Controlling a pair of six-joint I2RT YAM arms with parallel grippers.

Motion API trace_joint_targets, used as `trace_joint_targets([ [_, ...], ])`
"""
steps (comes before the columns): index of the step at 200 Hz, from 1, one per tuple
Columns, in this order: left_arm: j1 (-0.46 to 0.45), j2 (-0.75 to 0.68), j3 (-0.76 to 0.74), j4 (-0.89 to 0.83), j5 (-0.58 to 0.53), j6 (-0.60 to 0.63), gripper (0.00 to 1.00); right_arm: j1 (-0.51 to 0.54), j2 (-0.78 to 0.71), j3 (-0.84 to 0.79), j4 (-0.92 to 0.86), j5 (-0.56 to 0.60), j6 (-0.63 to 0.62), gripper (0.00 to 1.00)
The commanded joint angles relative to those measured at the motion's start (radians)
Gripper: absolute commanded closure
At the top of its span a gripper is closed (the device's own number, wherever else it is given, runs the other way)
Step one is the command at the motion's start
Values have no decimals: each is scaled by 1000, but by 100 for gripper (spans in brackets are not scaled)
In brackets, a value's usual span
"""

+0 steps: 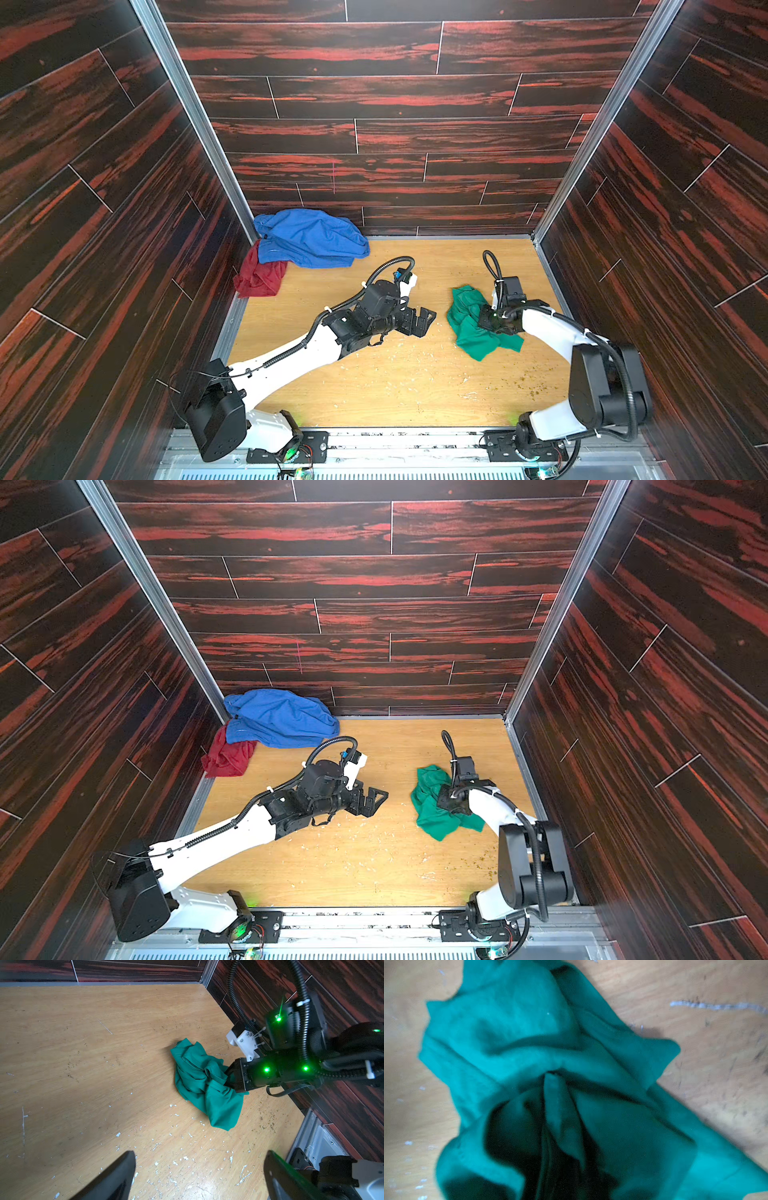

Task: Pick out a specific cloth from the pile
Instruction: 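Grasp the green cloth again with the right gripper from above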

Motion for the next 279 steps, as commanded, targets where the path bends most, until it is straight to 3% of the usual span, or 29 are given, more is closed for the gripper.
trace_joint_targets([
  [1,-5,-33,7,-3,-8,1,1,-2,-31,24,-51,40,-15,55],
  [11,-5,-36,4,-3,-8,1,1,-2,-62,28,-65,37,-15,36],
  [24,-5,-33,0,-9,-7,8,1,-1,-103,37,-89,27,-18,23],
  [87,-5,-32,-14,-25,-18,40,1,2,-198,-25,-70,-160,43,2],
  [129,-5,-22,-37,30,14,2,1,37,-153,-52,-31,8,53,1],
  [230,-5,-34,-39,15,-11,19,1,52,275,210,-139,72,-61,2],
  [252,-5,-34,-32,2,-13,25,1,52,297,202,-156,42,-65,7],
  [279,-5,-35,-28,-5,-16,28,1,52,292,177,-131,-11,-52,22],
])
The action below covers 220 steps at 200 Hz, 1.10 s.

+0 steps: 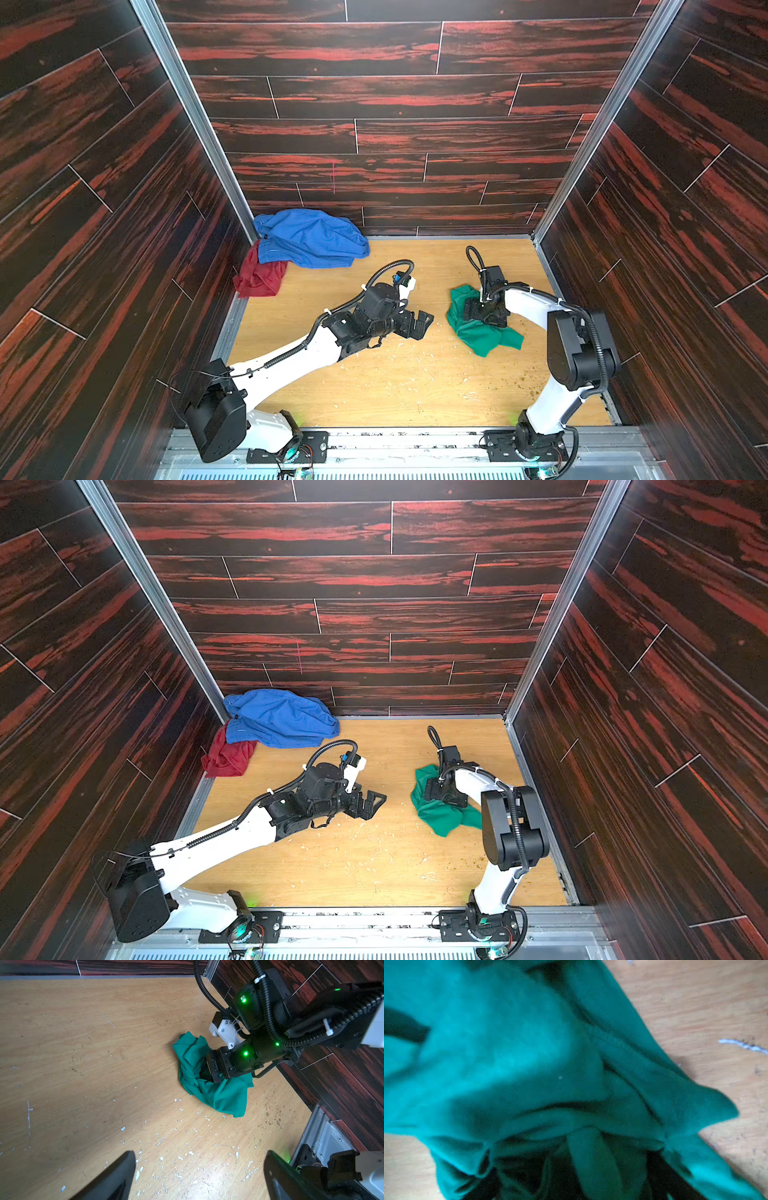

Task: Pick out a specific cloth from the pile
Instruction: 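Grasp the green cloth again with the right gripper from above, then lift the green cloth and set it down nearer the far corner with the right gripper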

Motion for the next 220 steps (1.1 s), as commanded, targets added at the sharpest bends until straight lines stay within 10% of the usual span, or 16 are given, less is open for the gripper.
trace_joint_targets([
  [1,-4,-32,5,-8,-10,12,1,5,34,-29,-42,-51,2,22],
  [53,-5,-51,-4,-22,-21,7,1,-16,53,-9,-7,-91,-22,100],
  [159,-5,-54,-13,-13,-29,-2,1,-108,-165,362,-69,-361,-10,100],
  [220,-5,-59,-21,-7,-29,-6,1,-244,-203,232,-28,-432,6,100],
])
